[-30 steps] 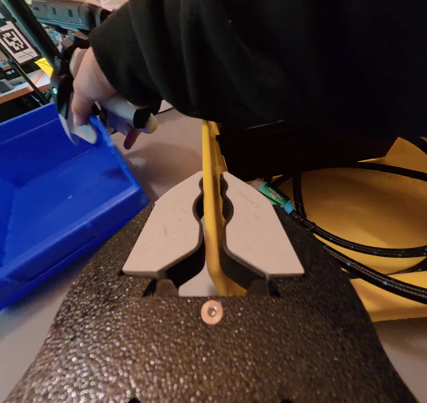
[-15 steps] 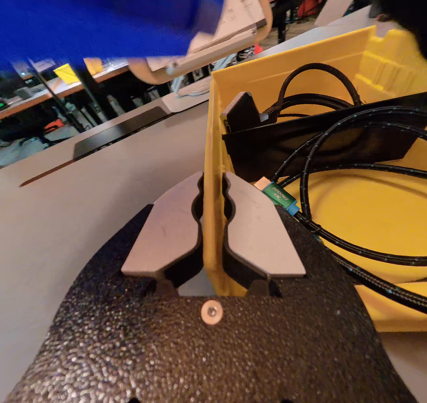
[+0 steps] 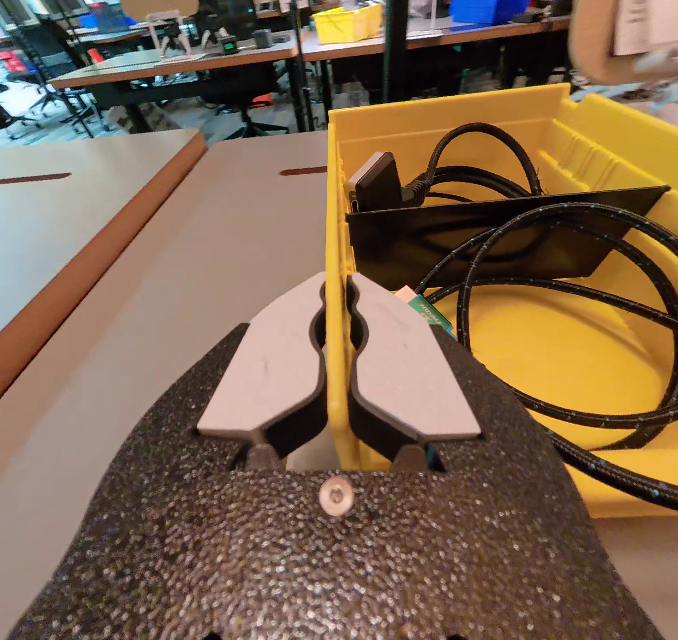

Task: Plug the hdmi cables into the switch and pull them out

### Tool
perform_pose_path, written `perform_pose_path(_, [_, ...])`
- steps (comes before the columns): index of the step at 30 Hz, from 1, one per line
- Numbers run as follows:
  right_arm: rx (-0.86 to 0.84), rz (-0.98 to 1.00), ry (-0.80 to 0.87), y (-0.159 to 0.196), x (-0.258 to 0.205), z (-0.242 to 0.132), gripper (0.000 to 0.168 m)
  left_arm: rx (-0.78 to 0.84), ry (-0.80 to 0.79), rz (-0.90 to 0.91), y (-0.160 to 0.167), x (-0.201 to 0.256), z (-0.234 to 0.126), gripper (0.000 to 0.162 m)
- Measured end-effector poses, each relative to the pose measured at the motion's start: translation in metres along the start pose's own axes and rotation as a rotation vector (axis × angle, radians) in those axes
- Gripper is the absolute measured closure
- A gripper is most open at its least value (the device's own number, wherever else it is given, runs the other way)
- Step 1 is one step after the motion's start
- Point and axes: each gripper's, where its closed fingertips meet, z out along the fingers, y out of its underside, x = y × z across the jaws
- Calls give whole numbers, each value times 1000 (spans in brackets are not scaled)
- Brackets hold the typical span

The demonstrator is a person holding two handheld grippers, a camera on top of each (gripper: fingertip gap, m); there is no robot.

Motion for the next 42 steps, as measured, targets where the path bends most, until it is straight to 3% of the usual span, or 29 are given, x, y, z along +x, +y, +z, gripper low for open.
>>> perform_pose_path(6, [-89, 148, -27, 38, 55, 26, 160, -13, -100, -39, -7, -29, 39, 156])
perform_pose_path(12, [-171, 237, -62, 38, 66, 76, 153, -29, -37, -108, -12, -38, 67, 158])
perform_pose_path(14, [-131, 249, -90, 23, 64, 86, 148, -36, -18, -109, -12, -41, 71, 158])
perform_pose_path(18, [-132, 149, -4, 13, 68, 94, 150, -65, 12, -140, -12, -42, 73, 158])
perform_pose_path(19, [-139, 105, 26, 11, 68, 91, 143, -83, 16, -150, -12, -42, 73, 158])
perform_pose_path(21, [-105, 21, 162, 1, 79, 73, 99, -147, 6, -139, -11, -42, 71, 155])
perform_pose_path(22, [-86, -18, 230, -6, 83, 58, 88, -176, 5, -105, -13, -42, 69, 150])
perform_pose_path(24, [-24, -73, 349, -20, 83, 22, 88, -192, -4, -20, -24, -43, 62, 139])
perform_pose_path(26, [101, -105, 362, -34, 59, -12, 85, -179, 22, 50, -42, -39, 54, 128])
perform_pose_path(29, [282, -212, 163, -36, -21, -38, 81, -175, 96, 91, -68, -28, 43, 118])
perform_pose_path(32, [365, -327, -58, -17, -113, -41, 83, -248, 184, 162, -81, -15, 42, 114])
perform_pose_path(37, [288, -444, -461, 66, -250, -21, 92, -398, 275, 412, -87, 0, 58, 113])
perform_pose_path(42, [179, -555, -538, 135, -288, -10, 95, -598, 393, 502, -80, 10, 80, 118])
